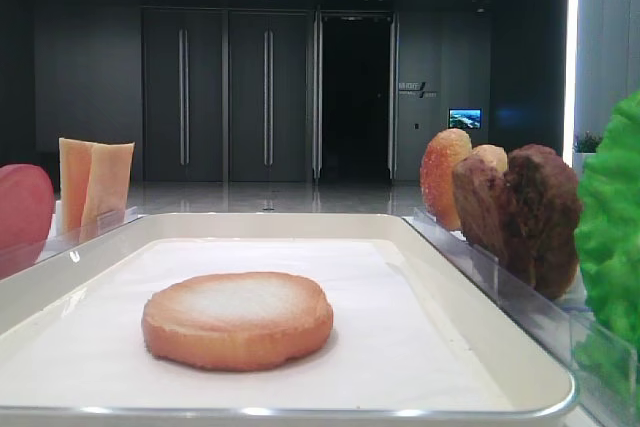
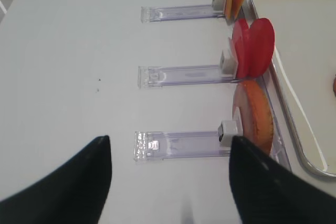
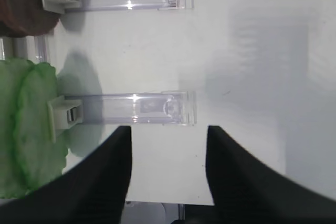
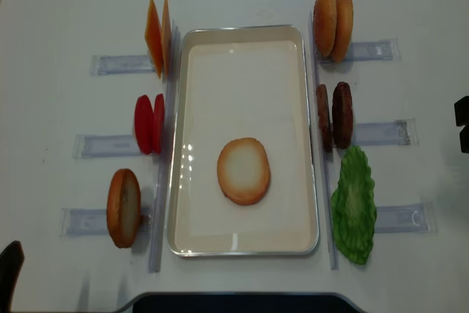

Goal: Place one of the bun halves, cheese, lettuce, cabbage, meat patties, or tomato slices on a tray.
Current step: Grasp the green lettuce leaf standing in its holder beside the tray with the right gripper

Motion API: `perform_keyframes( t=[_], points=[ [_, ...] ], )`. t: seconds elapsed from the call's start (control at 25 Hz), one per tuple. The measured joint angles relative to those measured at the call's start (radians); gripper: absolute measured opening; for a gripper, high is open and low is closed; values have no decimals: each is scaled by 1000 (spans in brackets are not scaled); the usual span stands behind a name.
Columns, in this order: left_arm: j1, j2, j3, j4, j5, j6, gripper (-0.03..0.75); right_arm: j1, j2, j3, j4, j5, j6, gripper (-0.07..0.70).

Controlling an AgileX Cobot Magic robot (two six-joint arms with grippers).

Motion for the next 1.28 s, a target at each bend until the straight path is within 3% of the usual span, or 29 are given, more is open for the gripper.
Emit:
perform_keyframes(
  t=[0.2,0.48,0.76,0.96,1.28],
  points=[
    [0,0,0,0,0,0,534,65,0,-3,1,0,68,344],
    [0,0,0,-1,0,0,534,284,0,-3,-3,-1,240,344],
    [0,0,0,-1,0,0,534,484,0,-3,-78,-50,434,344],
    [0,0,0,-1,0,0,534,562,20,-4,-87,-100,517,344],
    [0,0,0,-1,0,0,534,635,161,-4,-114,-105,553,344]
  ],
)
